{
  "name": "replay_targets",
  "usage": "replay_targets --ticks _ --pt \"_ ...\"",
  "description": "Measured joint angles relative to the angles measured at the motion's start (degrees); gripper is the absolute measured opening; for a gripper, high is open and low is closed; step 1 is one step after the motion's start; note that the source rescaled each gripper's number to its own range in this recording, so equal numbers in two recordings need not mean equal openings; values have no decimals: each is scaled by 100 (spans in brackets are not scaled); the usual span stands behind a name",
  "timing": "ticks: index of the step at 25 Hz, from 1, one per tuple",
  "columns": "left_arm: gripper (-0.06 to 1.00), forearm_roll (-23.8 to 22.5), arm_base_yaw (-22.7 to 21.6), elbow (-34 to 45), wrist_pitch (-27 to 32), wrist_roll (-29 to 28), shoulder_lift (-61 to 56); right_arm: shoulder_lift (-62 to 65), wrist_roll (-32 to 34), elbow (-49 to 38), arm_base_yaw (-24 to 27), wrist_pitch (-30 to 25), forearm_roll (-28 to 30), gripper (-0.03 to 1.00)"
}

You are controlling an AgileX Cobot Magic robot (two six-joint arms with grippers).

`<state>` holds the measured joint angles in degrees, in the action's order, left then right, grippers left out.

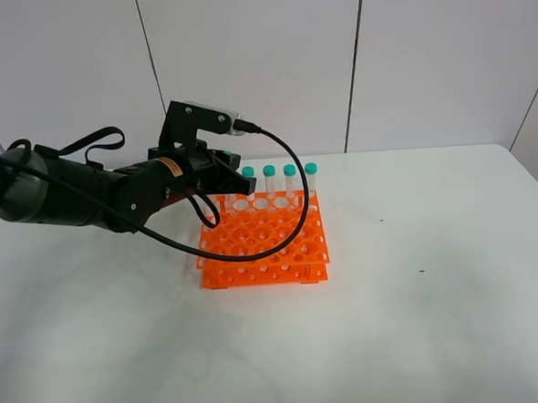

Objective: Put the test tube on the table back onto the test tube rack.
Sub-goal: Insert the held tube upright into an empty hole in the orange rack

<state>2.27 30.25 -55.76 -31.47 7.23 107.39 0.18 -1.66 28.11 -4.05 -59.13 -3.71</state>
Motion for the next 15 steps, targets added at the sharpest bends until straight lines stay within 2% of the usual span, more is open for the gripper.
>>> replay_targets --ticks 15 --pt "0 0 -8 0 -39 6 117 0 0 0 0 0 -18 100"
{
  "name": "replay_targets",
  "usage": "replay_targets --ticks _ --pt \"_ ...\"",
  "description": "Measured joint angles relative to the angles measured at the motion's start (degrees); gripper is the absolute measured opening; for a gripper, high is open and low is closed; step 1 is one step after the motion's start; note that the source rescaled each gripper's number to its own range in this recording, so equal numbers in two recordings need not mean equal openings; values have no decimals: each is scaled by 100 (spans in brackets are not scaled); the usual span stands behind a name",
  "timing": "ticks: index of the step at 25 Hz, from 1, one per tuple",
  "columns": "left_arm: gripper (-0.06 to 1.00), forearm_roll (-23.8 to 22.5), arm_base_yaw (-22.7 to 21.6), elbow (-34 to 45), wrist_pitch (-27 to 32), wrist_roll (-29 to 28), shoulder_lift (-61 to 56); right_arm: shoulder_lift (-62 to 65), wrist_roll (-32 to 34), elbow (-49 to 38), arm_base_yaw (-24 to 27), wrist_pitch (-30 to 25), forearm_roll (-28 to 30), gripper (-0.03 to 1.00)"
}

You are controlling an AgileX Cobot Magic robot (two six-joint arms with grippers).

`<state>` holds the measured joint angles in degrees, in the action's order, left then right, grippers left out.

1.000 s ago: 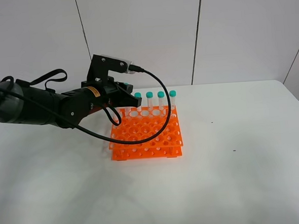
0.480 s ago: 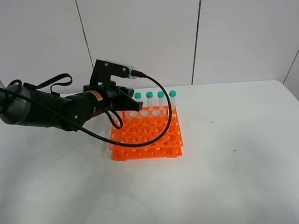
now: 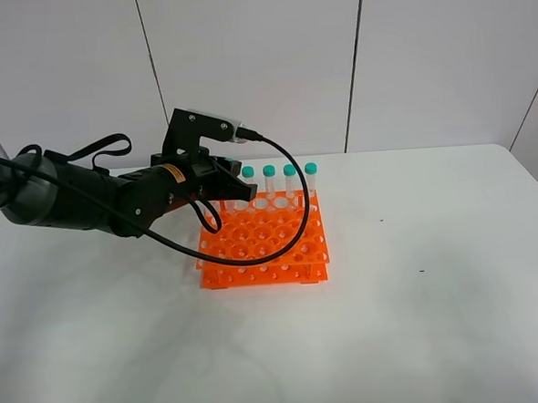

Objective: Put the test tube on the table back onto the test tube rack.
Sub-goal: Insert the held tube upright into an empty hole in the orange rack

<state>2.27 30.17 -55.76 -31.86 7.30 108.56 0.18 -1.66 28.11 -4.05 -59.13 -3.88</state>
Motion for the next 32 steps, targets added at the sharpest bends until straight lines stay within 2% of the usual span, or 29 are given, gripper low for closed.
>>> replay_targets --ticks 32 --pt "0 -142 -87 0 -14 0 197 0 0 0 0 0 -2 100"
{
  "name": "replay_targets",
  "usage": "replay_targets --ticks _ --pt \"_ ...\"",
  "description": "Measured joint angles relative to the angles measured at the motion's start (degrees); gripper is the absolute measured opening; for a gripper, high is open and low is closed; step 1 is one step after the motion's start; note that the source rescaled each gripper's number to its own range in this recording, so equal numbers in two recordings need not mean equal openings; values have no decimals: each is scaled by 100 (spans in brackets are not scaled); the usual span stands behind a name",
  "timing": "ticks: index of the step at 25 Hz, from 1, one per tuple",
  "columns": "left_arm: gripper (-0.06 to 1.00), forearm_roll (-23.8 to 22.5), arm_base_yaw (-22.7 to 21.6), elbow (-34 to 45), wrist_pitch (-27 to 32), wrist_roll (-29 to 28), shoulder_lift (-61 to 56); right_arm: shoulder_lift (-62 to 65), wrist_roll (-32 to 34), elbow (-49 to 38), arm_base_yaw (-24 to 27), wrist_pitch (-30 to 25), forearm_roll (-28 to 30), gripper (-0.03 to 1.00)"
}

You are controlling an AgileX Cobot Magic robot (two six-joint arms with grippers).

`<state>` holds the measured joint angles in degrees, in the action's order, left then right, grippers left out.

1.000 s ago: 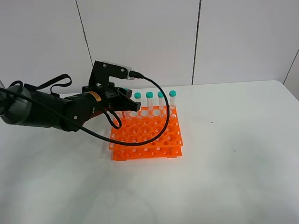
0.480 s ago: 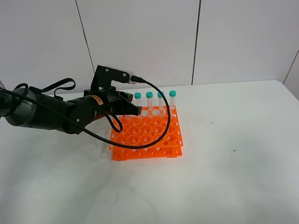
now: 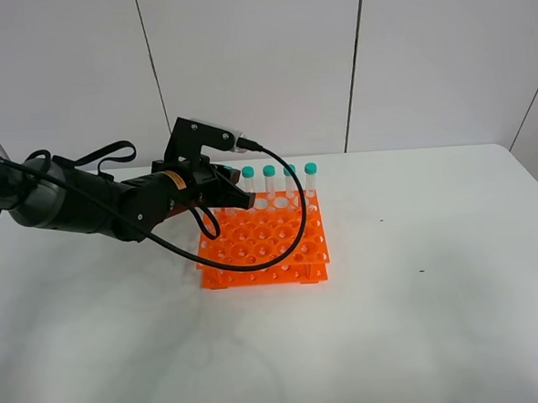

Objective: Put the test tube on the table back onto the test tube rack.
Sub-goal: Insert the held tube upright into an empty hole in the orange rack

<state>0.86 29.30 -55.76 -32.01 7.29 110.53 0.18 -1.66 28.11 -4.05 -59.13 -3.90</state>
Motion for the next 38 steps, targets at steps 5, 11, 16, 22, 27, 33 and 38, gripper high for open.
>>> replay_targets --ticks 5,11,16,22,27,33,38 --pt "0 0 0 0 -35 0 204 0 0 0 0 0 0 100" --pt "0 -5 -25 0 -48 0 223 0 0 0 0 0 0 100" --pt "0 30 -30 -12 -166 0 382 0 0 0 0 0 0 100" --pt "0 219 -30 -32 -187 0 401 0 0 0 0 0 0 100" --pt "0 316 -36 -32 -196 0 405 0 0 0 0 0 0 100" --pt "0 511 -36 -32 -233 0 424 0 0 0 0 0 0 100" --pt "0 523 -36 -32 -264 0 430 0 0 0 0 0 0 100"
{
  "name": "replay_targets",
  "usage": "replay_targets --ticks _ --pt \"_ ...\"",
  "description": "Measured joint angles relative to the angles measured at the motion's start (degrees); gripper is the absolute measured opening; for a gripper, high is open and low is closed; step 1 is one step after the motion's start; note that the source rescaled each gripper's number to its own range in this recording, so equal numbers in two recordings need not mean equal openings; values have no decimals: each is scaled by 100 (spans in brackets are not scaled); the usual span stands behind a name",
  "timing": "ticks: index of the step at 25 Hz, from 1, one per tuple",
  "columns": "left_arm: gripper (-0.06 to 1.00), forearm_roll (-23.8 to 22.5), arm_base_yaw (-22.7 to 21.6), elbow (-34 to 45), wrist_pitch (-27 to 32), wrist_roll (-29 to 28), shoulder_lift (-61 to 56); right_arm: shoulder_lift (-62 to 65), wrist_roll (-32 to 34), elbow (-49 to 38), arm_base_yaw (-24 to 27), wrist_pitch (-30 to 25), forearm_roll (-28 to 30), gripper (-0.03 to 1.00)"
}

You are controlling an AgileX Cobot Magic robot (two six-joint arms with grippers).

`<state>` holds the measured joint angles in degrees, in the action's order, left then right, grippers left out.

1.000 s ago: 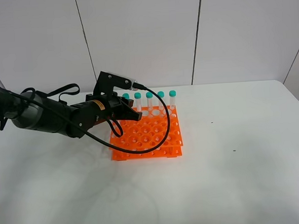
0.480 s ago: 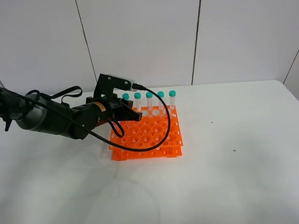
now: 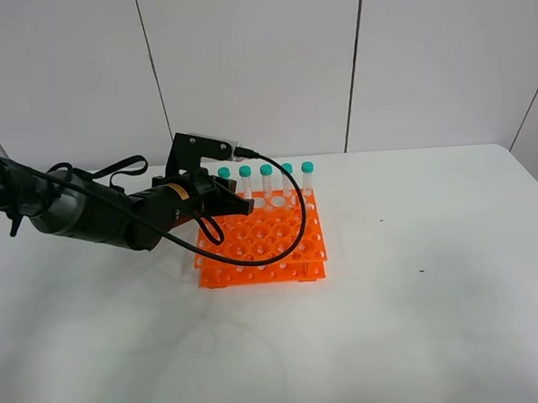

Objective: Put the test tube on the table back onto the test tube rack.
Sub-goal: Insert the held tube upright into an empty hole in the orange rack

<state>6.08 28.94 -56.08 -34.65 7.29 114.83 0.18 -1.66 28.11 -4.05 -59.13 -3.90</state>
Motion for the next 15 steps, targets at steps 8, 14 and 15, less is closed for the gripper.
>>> replay_targets --ticks 8,14,15 --pt "0 0 0 0 -4 0 0 0 0 0 0 0 0 100" --pt "0 0 0 0 -4 -5 0 0 0 0 0 0 0 100" --pt "0 0 0 0 -4 -5 0 0 0 0 0 0 0 100"
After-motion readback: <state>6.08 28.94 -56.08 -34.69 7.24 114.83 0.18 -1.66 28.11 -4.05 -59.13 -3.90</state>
